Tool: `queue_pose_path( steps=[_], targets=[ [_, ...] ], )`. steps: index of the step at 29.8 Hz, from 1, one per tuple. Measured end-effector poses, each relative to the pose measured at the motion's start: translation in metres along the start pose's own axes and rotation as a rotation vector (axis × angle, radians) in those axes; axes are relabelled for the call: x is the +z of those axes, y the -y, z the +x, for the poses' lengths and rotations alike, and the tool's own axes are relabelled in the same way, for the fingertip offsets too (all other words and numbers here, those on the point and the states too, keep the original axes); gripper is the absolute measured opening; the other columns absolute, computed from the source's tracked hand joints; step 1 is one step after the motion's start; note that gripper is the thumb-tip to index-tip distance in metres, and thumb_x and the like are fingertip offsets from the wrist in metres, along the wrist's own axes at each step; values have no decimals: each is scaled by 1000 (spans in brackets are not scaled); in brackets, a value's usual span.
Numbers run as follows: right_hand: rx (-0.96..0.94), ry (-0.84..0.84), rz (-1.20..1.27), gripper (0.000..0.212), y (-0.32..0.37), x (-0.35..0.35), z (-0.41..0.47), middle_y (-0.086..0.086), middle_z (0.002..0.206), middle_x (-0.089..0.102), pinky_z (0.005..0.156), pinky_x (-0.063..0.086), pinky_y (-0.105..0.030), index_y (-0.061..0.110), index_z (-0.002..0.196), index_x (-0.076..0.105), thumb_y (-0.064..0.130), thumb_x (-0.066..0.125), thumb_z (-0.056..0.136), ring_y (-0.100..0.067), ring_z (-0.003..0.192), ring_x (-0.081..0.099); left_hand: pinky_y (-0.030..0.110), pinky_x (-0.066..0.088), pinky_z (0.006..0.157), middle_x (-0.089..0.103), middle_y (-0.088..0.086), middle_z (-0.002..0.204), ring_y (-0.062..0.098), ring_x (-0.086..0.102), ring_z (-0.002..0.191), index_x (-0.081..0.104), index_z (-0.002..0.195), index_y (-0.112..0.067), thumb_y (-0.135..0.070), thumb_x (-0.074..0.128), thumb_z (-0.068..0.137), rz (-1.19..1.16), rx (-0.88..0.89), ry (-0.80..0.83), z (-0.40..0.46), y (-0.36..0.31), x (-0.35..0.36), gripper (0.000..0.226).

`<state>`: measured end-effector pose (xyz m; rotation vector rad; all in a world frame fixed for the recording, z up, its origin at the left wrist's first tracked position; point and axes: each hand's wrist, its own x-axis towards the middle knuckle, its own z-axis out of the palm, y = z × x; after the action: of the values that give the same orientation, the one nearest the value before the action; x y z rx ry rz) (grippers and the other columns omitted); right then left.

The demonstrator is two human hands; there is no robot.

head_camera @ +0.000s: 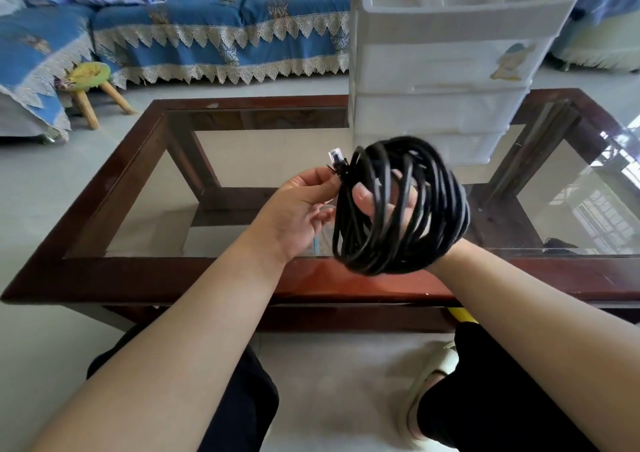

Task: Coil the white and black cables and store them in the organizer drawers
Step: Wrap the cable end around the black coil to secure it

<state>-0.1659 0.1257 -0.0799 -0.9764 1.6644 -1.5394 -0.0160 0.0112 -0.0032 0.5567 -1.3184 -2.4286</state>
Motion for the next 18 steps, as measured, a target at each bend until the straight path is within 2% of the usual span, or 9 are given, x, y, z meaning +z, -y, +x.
queue_pose_path(
  steps=[2, 3, 6, 8, 10, 12, 14, 16, 18],
  targets=[
    [38, 31, 31, 24, 15, 11, -5, -6, 111, 62, 99, 45, -44, 13, 105, 60, 30, 64, 89, -22, 104, 61, 27, 33, 72, 67, -2, 75, 13, 56, 76, 65, 66, -18, -12, 65, 74, -19, 22, -24, 2, 2, 1, 11],
    [26, 1, 9, 26, 35, 20, -8, -6, 110, 64, 96, 48, -38, 8, 107, 62, 29, 60, 91, -23, 106, 61, 28, 32, 72, 67, -1, 76, 14, 54, 77, 67, 63, -20, -13, 66, 74, -35, 36, -25, 3, 2, 2, 13],
    [53, 19, 273, 20, 66, 34, -10, 4, 87, 68, 79, 50, -22, 7, 100, 55, 13, 37, 102, -11, 91, 63, 30, 34, 81, 64, 6, 84, 18, 48, 80, 72, 71, -17, -16, 69, 78, -81, 99, -36, 6, 6, 3, 8],
    [191, 30, 521, 25, 69, 39, -10, -7, 81, 64, 66, 49, -25, 7, 93, 57, 16, 36, 101, -18, 77, 61, 19, 43, 65, 64, 3, 73, 11, 51, 64, 68, 74, -12, -13, 63, 84, -60, 142, -105, 6, 6, 8, 11],
    [229, 6, 558, 29, 72, 42, -11, -11, 79, 68, 53, 52, -22, 5, 96, 63, 19, 37, 100, -18, 67, 65, 13, 46, 49, 62, -1, 62, 6, 52, 51, 61, 75, -10, 1, 55, 91, -15, 198, -187, 6, 6, 13, 20],
    [296, 53, 608, 33, 79, 41, -12, -13, 78, 65, 40, 48, -15, 6, 93, 62, 19, 33, 102, -15, 59, 69, 19, 52, 58, 62, 0, 63, 11, 56, 59, 60, 73, -13, 9, 54, 89, 52, 249, -251, 5, 8, 14, 28],
    [397, 55, 582, 38, 84, 39, -11, -13, 72, 62, 31, 39, -13, 8, 78, 52, 21, 27, 104, -13, 51, 68, 26, 50, 64, 56, 5, 68, 16, 54, 65, 61, 72, -17, 1, 62, 87, 163, 326, -309, 5, 8, 14, 23],
    [439, 58, 434, 43, 87, 35, -8, -7, 56, 66, 28, 30, -11, 12, 67, 43, 27, 25, 104, -11, 43, 64, 29, 47, 69, 48, 7, 71, 18, 48, 69, 62, 73, -18, -4, 66, 87, 301, 409, -368, 5, 6, 13, 20],
    [415, 71, 359, 41, 95, 31, -7, -1, 48, 63, 28, 27, -11, 13, 70, 44, 29, 26, 103, -8, 38, 59, 25, 45, 71, 46, 8, 72, 15, 46, 70, 62, 75, -19, -5, 66, 87, 399, 476, -386, 3, 1, 14, 19]
  ],
)
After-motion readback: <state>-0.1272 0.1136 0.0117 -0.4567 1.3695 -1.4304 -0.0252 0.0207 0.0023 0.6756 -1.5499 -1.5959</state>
